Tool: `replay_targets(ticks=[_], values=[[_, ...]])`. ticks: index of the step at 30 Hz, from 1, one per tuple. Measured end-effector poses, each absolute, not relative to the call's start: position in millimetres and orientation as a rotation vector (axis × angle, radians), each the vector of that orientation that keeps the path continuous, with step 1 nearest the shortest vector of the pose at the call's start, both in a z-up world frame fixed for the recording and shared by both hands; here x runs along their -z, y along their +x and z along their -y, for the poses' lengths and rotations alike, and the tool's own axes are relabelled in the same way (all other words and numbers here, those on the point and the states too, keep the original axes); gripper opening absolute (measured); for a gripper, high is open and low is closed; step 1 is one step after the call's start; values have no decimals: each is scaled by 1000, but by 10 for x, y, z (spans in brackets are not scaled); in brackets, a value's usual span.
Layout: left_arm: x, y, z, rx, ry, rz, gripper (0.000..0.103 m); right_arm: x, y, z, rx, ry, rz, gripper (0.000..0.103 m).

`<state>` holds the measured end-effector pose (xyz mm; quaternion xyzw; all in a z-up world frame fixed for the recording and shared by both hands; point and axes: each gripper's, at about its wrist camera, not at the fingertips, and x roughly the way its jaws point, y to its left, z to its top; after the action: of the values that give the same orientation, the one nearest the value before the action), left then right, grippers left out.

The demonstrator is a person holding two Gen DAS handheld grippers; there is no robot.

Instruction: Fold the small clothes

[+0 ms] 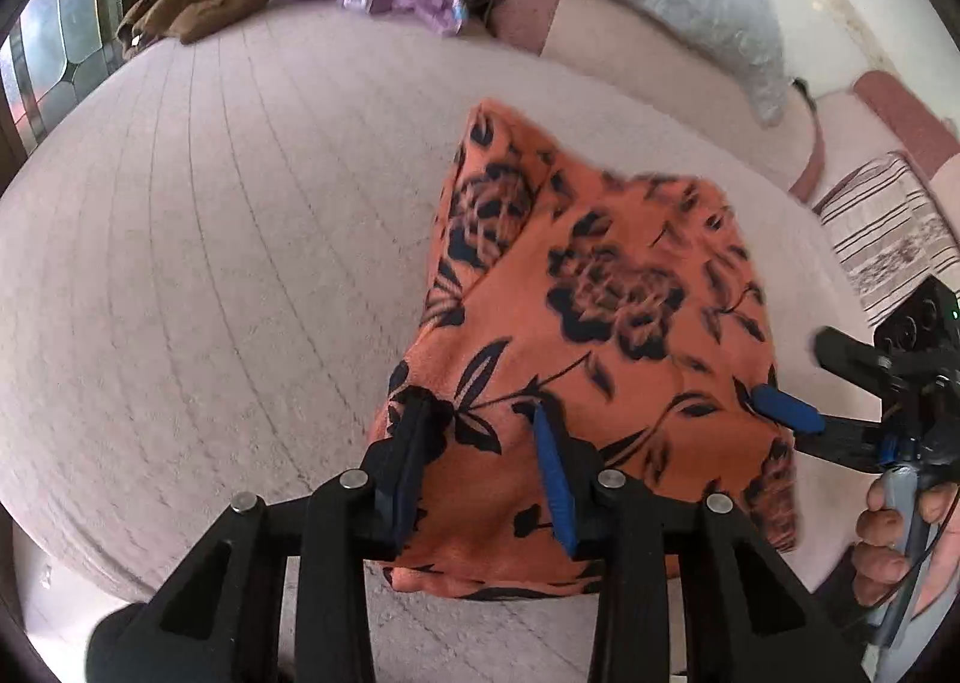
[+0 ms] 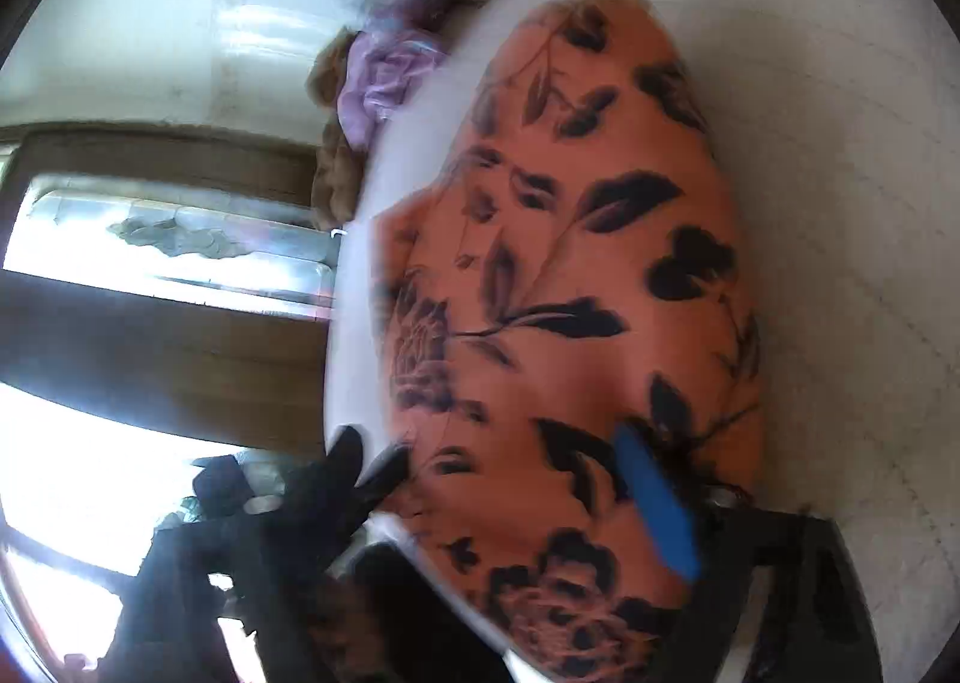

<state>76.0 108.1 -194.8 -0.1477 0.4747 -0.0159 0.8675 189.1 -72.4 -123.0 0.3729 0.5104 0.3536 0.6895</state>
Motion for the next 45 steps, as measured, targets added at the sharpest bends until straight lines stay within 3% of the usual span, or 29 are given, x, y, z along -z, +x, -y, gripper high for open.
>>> replay_targets(ticks=[1, 3, 4, 14, 19, 27, 31, 33, 39, 42, 44, 45], values=[[1851, 729, -1121, 48, -327, -955, 44, 1117, 1867, 779, -823, 837, -1118, 79], [1745, 743, -1175, 50, -349, -914, 68, 859, 1772, 978, -837, 816, -1026, 81], [1730, 792, -1184, 59, -352, -905, 69, 796, 1750, 1091, -802, 791, -992, 83], [2097, 1079, -965, -13, -249, -1044, 68, 1379, 1770, 886, -699, 752, -1136, 82], [2102, 1092, -928, -3, -231, -1038, 68, 1355, 1804, 772, -655, 647, -1163, 62], [1997, 1030, -948, 3, -231, -1003, 68, 1352, 1793, 674, -602, 528, -1158, 53], [1836, 894, -955, 32, -228, -910, 68, 1319, 1794, 632, -588, 478, -1151, 52], [2258, 1018, -994, 33, -274, -1088, 44, 1327, 1790, 649, -592, 489, -1148, 54], [2330, 993, -1092, 66, -323, -1060, 42, 1200, 1797, 852, -624, 613, -1093, 66], [2236, 1011, -1089, 61, -320, -1059, 44, 1312, 1953, 888, -593, 657, -1112, 66], [2079, 1014, -1098, 53, -323, -1028, 45, 1448, 2045, 797, -635, 670, -1157, 53], [1983, 1019, -1102, 61, -327, -997, 54, 1444, 2044, 764, -626, 634, -1155, 49]])
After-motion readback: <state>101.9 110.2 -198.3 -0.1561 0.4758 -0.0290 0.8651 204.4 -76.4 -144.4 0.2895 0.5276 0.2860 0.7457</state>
